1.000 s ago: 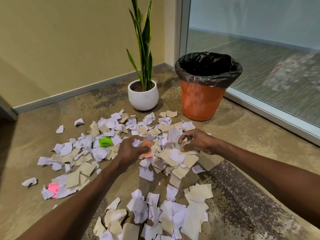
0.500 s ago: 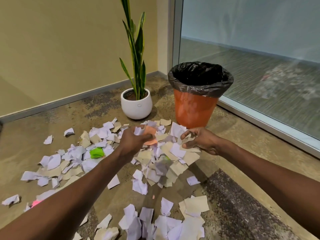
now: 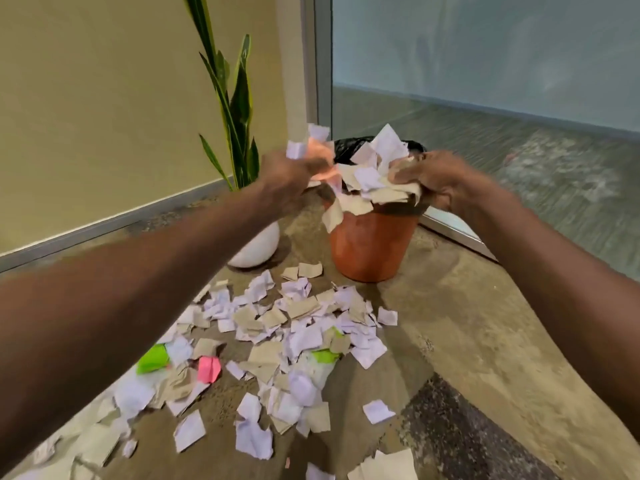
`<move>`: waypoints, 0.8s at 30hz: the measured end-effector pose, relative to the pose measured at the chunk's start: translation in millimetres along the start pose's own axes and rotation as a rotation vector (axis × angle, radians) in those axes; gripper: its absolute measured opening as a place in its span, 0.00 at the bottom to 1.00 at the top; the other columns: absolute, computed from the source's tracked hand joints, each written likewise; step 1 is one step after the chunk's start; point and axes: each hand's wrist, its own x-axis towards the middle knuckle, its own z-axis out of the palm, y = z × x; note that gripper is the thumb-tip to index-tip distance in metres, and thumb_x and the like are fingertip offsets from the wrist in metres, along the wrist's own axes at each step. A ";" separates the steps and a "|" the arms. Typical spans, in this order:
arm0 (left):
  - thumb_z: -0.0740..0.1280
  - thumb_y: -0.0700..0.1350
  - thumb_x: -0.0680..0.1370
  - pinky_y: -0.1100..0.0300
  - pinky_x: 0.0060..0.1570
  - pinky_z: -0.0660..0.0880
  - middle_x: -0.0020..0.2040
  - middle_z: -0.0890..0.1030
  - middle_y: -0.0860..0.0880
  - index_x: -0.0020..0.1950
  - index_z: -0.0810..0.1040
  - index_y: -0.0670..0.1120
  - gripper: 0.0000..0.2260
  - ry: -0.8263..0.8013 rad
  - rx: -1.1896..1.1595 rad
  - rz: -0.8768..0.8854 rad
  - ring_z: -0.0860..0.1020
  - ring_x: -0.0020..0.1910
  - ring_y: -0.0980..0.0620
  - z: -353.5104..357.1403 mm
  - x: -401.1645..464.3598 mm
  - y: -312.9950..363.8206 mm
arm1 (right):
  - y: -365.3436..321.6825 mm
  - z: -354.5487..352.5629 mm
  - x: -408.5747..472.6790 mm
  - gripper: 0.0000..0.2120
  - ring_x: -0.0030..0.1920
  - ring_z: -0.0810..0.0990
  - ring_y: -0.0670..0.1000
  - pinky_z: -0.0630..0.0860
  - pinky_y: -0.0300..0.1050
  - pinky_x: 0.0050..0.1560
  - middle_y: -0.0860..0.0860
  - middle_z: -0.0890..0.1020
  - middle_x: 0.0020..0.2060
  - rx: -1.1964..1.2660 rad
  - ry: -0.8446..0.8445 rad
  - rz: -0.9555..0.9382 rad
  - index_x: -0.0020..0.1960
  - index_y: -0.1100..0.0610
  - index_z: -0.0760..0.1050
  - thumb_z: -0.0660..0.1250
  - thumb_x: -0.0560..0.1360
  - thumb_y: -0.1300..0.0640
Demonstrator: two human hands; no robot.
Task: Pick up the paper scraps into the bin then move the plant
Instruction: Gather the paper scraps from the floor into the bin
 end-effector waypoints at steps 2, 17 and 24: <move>0.79 0.41 0.69 0.50 0.49 0.82 0.51 0.84 0.44 0.57 0.80 0.40 0.19 0.033 0.091 0.049 0.84 0.48 0.47 19.1 28.4 13.1 | -9.5 -0.4 22.8 0.09 0.45 0.85 0.59 0.83 0.54 0.48 0.60 0.84 0.46 0.037 0.090 0.001 0.45 0.66 0.79 0.67 0.70 0.78; 0.62 0.48 0.83 0.60 0.44 0.76 0.47 0.80 0.45 0.54 0.77 0.38 0.13 -0.211 0.227 -0.009 0.80 0.46 0.51 75.1 72.8 6.0 | 18.4 9.9 63.9 0.20 0.69 0.72 0.57 0.68 0.62 0.71 0.59 0.73 0.69 0.210 -0.006 0.041 0.67 0.65 0.71 0.69 0.76 0.64; 0.61 0.39 0.82 0.67 0.25 0.69 0.35 0.77 0.48 0.43 0.78 0.39 0.11 -0.079 0.193 0.128 0.75 0.28 0.59 14.3 6.5 -53.1 | 43.9 2.6 0.8 0.07 0.42 0.86 0.55 0.83 0.43 0.43 0.62 0.86 0.46 0.098 -0.103 -0.180 0.50 0.64 0.81 0.71 0.76 0.61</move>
